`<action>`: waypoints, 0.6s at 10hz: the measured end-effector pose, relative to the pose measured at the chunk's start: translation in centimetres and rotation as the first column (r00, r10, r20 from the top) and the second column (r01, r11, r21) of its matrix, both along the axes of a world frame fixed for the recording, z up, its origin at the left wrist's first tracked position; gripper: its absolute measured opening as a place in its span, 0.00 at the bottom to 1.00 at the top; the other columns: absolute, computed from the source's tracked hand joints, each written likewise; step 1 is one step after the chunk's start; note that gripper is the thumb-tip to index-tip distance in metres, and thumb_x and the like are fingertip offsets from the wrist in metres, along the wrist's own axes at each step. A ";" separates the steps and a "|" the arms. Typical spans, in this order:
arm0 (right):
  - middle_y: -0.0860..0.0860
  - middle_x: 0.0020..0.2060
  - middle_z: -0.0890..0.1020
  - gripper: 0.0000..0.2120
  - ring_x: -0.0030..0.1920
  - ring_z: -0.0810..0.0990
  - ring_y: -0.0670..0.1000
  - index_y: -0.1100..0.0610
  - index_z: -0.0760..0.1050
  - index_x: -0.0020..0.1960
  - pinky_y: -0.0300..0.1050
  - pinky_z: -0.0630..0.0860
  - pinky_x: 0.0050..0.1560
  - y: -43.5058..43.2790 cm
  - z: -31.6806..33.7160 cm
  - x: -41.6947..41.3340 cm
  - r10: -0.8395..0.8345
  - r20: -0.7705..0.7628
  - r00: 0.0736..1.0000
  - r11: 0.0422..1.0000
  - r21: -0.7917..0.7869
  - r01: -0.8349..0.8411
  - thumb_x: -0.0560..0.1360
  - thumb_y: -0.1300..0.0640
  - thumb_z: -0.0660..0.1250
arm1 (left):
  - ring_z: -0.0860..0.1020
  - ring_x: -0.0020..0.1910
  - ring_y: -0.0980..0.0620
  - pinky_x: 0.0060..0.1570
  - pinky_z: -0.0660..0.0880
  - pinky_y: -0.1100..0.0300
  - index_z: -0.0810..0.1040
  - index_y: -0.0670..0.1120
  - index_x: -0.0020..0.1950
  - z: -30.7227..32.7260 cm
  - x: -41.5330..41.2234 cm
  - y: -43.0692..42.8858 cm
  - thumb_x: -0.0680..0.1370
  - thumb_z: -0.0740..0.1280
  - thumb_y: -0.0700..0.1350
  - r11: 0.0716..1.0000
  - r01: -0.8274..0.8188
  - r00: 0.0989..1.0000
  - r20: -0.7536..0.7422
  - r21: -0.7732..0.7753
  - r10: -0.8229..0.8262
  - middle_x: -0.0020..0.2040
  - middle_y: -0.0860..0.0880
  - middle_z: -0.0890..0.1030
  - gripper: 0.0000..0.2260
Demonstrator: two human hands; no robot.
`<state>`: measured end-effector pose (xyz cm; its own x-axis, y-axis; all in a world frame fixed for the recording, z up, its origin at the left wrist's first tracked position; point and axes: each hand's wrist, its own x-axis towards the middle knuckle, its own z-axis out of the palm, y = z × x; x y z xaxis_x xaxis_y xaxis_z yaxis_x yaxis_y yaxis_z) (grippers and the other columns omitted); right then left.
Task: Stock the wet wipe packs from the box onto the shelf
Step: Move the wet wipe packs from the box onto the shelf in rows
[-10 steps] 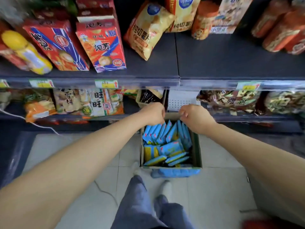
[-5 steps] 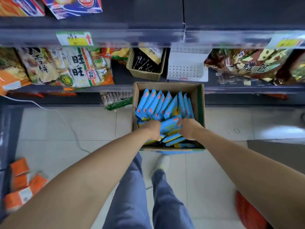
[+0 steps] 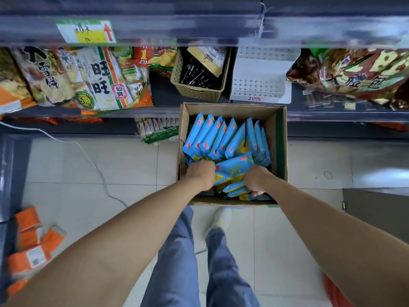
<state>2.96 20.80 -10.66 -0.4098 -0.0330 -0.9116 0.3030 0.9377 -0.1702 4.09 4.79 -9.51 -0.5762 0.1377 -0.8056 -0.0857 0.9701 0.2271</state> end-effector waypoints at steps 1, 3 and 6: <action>0.63 0.56 0.79 0.15 0.45 0.78 0.56 0.67 0.73 0.62 0.42 0.78 0.40 0.3 1.7 -1.1 -0.112 -0.067 0.991 0.994 0.002 0.112 0.76 0.65 0.59 | 0.81 0.43 0.41 0.39 0.74 0.51 0.76 0.34 0.60 2.9 -2.0 -0.5 0.75 0.64 0.35 0.991 -0.117 0.993 0.001 0.061 0.118 0.46 0.35 0.81 0.14; 0.54 0.40 0.76 0.20 0.44 0.76 0.58 0.61 0.76 0.49 0.44 0.69 0.39 0.5 8.3 -3.8 0.063 -0.393 0.917 0.983 0.182 0.010 0.75 0.44 0.63 | 0.79 0.37 0.47 0.37 0.78 0.58 0.77 0.44 0.64 9.5 -4.4 -1.9 0.74 0.67 0.34 0.969 -0.173 0.985 0.058 0.179 0.165 0.54 0.42 0.81 0.19; 0.56 0.49 0.82 0.10 0.52 0.80 0.59 0.56 0.79 0.51 0.44 0.76 0.46 -1.3 21.5 -6.2 0.012 -0.698 0.716 1.000 0.022 0.004 0.72 0.63 0.63 | 0.76 0.52 0.50 0.53 0.78 0.58 0.76 0.50 0.61 22.1 -5.5 -5.1 0.73 0.71 0.41 0.835 -0.380 0.923 0.104 0.399 0.371 0.56 0.49 0.71 0.17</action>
